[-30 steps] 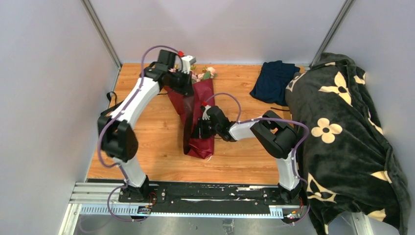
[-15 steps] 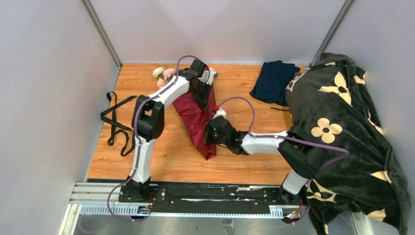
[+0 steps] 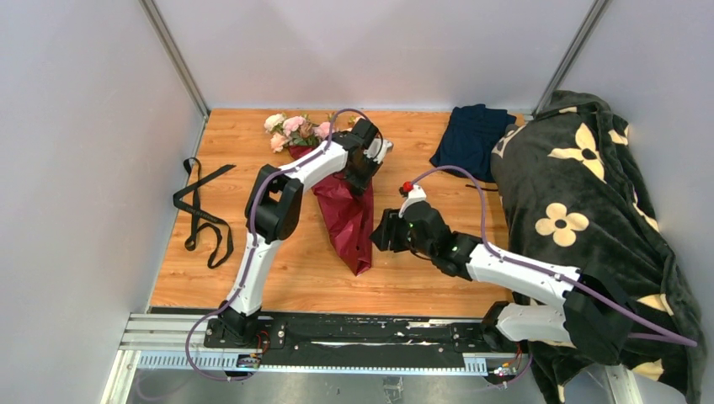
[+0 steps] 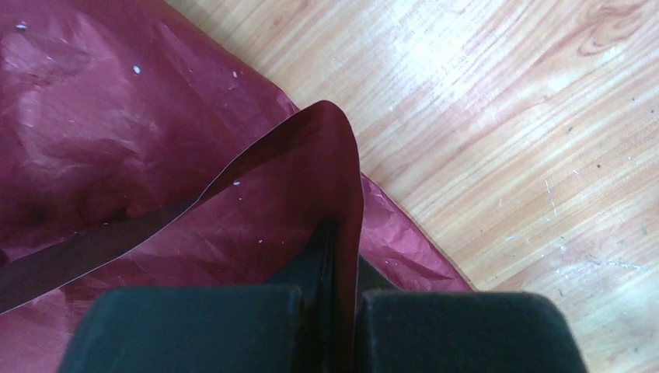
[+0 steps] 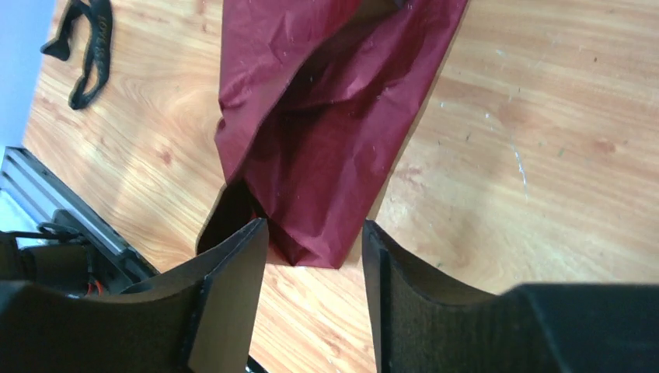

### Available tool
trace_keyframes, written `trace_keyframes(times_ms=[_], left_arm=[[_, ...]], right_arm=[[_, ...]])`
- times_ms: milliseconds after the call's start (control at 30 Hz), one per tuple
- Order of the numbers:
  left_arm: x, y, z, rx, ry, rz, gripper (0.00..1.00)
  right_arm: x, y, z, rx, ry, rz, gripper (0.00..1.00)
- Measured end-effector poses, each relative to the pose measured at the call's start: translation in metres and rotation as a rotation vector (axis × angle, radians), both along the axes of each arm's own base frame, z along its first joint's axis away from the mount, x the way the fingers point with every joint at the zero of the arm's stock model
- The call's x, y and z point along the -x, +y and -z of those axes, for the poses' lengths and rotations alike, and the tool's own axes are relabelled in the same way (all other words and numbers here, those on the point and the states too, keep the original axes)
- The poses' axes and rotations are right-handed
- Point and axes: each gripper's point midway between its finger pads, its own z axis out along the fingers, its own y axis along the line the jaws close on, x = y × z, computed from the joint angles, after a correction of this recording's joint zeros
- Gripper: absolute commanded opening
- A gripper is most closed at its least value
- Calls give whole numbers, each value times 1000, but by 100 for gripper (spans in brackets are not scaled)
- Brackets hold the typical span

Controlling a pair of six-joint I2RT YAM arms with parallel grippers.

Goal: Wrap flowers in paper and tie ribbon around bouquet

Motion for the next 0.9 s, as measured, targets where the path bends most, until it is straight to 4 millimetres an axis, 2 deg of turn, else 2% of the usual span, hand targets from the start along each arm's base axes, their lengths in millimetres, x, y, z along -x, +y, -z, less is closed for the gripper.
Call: trace_keyframes(times_ms=[100,167,300,333,400,433,500,667,900], left_arm=[[-4,1,0,-10,-12,-7,0],[-6,2,1,-17,-16,-11,0],[-6,2,2,-23,-19,-13,0],[-6,3,2,-26,-20,-15,0],[-7,3,2,-30,-23,-17,0],[-7,4,2,-31,-24,-18,0],[-8,4,1,-34,-28,-20,0],[-16,3,-5,-38,-54,-27,0],[-28,-2,-19,-24,-100,-28,0]], right_arm=[[-9,2,-5,-50,8,-32,72],[-12,10,-2,-71,33,-61,73],[-20,39,5,-74,98,-134,73],[-23,46,5,-75,107,-146,69],[-27,56,5,-82,121,-167,50],[-28,60,6,-86,131,-173,27],[-29,60,11,-88,151,-174,1],[-30,39,27,-103,204,-104,0],[-6,4,72,-65,309,-30,0]])
